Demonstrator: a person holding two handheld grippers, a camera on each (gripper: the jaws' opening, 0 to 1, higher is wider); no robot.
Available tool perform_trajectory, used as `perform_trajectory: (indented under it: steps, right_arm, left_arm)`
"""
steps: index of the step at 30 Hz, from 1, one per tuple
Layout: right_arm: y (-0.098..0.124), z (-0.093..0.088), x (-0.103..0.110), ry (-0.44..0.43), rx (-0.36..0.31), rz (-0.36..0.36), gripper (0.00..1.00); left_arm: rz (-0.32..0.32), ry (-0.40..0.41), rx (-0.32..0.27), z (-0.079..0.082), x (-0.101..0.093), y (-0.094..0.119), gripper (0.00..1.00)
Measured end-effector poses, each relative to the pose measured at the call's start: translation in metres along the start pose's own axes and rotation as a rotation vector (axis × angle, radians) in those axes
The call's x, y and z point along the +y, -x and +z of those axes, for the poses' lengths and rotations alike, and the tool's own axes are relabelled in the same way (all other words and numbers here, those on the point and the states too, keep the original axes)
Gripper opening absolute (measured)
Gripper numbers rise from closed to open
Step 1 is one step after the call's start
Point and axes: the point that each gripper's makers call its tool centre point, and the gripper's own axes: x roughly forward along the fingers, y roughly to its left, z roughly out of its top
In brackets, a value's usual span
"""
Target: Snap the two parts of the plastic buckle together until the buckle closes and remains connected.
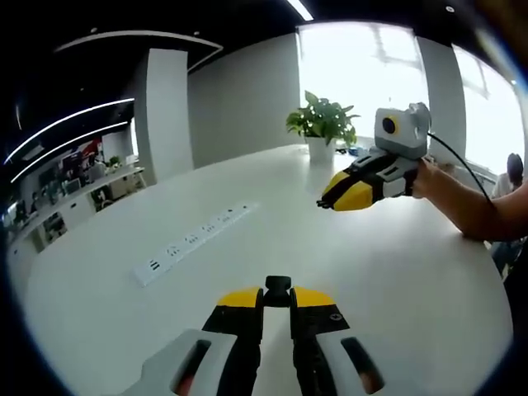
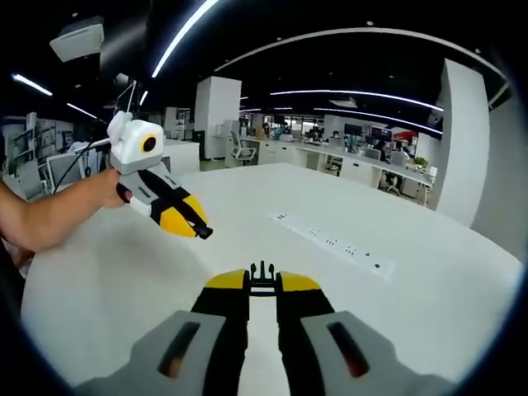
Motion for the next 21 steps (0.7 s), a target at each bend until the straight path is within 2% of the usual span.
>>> perform_trajectory:
  steps: [10, 12, 14, 21]
  right_arm:
    - [0.002, 0.0, 0.011, 0.006, 0.004, 0.003, 0.1]
    - [0.0, 0.0, 0.014, 0.004, 0.003, 0.01, 0.1]
    - [0.0, 0.0, 0.017, 0.012, 0.007, 0.009, 0.1]
    - [0.0, -0.002, 0.022, 0.012, 0.008, 0.013, 0.1]
  left_arm:
    - [0.013, -0.001, 0.002, -0.01, -0.003, 0.007, 0.1]
    - [0.003, 0.013, -0.02, -0.01, -0.006, 0.009, 0.1]
    - [0.011, 0.008, -0.006, -0.013, -0.005, 0.009, 0.1]
    - [0.007, -0.004, -0.019, -0.006, -0.011, 0.011, 0.1]
